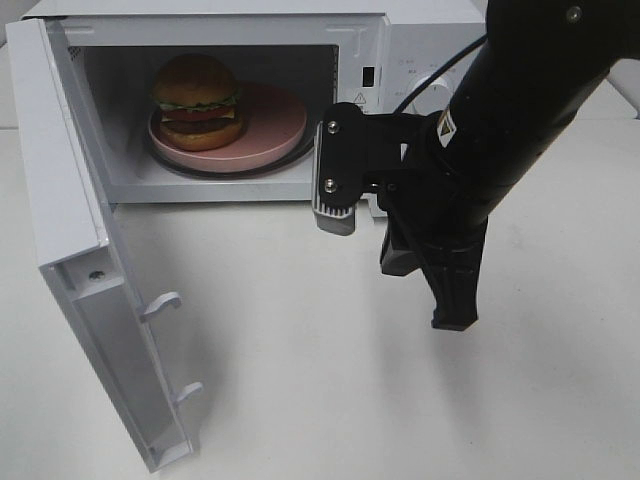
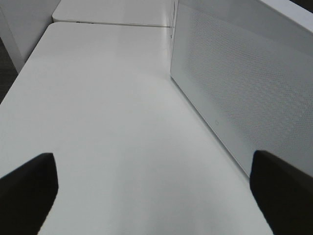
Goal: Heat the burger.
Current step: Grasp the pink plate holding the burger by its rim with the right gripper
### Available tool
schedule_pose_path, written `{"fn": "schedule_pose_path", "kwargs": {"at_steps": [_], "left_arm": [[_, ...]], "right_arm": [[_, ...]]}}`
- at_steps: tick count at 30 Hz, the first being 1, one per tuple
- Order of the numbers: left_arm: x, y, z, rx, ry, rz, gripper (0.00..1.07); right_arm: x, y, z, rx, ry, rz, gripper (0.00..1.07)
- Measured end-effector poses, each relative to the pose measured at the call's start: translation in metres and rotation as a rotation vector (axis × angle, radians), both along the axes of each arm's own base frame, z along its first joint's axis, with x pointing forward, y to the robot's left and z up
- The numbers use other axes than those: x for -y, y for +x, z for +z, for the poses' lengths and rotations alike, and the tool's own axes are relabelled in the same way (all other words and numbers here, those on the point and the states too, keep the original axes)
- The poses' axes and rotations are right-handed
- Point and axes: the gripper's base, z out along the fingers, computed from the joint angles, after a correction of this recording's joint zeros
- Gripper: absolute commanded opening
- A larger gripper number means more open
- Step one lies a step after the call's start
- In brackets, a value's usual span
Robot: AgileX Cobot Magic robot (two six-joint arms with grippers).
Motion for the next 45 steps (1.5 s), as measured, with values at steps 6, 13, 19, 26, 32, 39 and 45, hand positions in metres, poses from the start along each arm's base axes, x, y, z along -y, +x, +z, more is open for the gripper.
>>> {"fn": "schedule_pose_path", "kwargs": {"at_steps": [6, 13, 19, 26, 32, 39, 45], "left_arm": [[0.000, 0.000, 0.000, 0.000, 0.000, 0.000, 1.00], [0.000, 0.000, 0.000, 0.000, 0.000, 0.000, 1.00], [0.000, 0.000, 0.000, 0.000, 0.000, 0.000, 1.00], [0.000, 0.000, 0.000, 0.000, 0.000, 0.000, 1.00], [0.000, 0.000, 0.000, 0.000, 0.000, 0.000, 1.00], [0.000, 0.000, 0.000, 0.000, 0.000, 0.000, 1.00], [0.000, 0.000, 0.000, 0.000, 0.000, 0.000, 1.00]], "right_arm": [[0.000, 0.003, 0.002, 0.080, -0.070, 0.302, 0.08], [-0.003, 0.009, 0.005, 0.181, -0.083, 0.392, 0.19], [-0.004, 0.019, 0.009, 0.307, -0.100, 0.433, 0.52], [-0.009, 0.025, 0.014, 0.403, -0.060, 0.430, 0.97], [-0.011, 0.029, 0.016, 0.459, -0.056, 0.437, 1.01], [-0.012, 0.033, 0.007, 0.445, -0.085, 0.441, 1.00], [-0.020, 0.043, -0.006, 0.428, -0.087, 0.438, 0.99]]}}
